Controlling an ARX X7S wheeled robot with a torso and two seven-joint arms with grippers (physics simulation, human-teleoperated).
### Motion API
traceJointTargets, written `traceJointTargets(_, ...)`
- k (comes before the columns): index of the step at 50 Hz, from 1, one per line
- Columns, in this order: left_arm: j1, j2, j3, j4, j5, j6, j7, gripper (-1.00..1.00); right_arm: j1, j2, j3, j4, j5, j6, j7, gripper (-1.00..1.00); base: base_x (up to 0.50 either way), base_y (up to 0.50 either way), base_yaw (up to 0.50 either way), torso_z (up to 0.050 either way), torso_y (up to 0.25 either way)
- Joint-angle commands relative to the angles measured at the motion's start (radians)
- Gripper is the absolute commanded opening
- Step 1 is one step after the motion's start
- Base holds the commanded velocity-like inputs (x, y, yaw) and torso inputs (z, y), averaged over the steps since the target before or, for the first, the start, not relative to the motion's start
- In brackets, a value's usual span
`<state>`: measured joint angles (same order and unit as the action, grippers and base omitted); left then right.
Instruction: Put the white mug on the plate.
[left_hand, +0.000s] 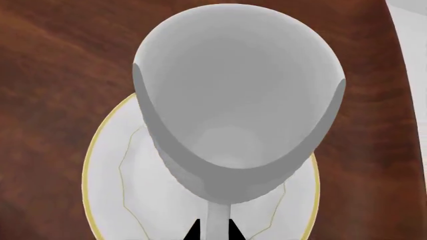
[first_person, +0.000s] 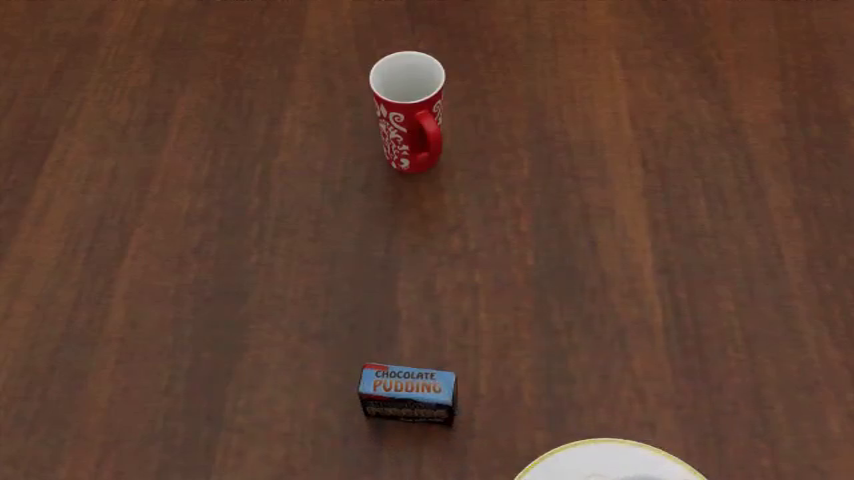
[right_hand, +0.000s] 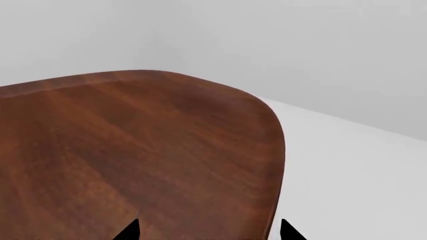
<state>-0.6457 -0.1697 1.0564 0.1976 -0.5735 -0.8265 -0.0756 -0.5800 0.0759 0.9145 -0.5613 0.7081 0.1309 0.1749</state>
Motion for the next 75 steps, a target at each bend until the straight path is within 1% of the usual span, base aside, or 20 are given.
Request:
traceJointTargets(1,0.008,-0.004,-0.001,0.006,-0.013,0.006,-0.010,-1.00,-0.004,0.005,-0.009,0.003,0.003,-0.005,0.005,1.00,0.00,0.00,0.00,0.000,0.000)
traceJointTargets(43,0.043,-0.022,0.012,-0.019,-0.019,0.047,-0.015,-1.00,0.010,0.017,-0.058,0.051,-0.010,-0.029,0.002,1.00,0.00,0.00,0.00,0.000,0.000)
traceJointTargets(75,0.074,-0.051,0.006,-0.020,-0.031,0.080,-0.021,-1.00,0.010,0.018,-0.091,0.079,-0.019,-0.051,0.002,1.00,0.00,0.00,0.00,0.000,0.000)
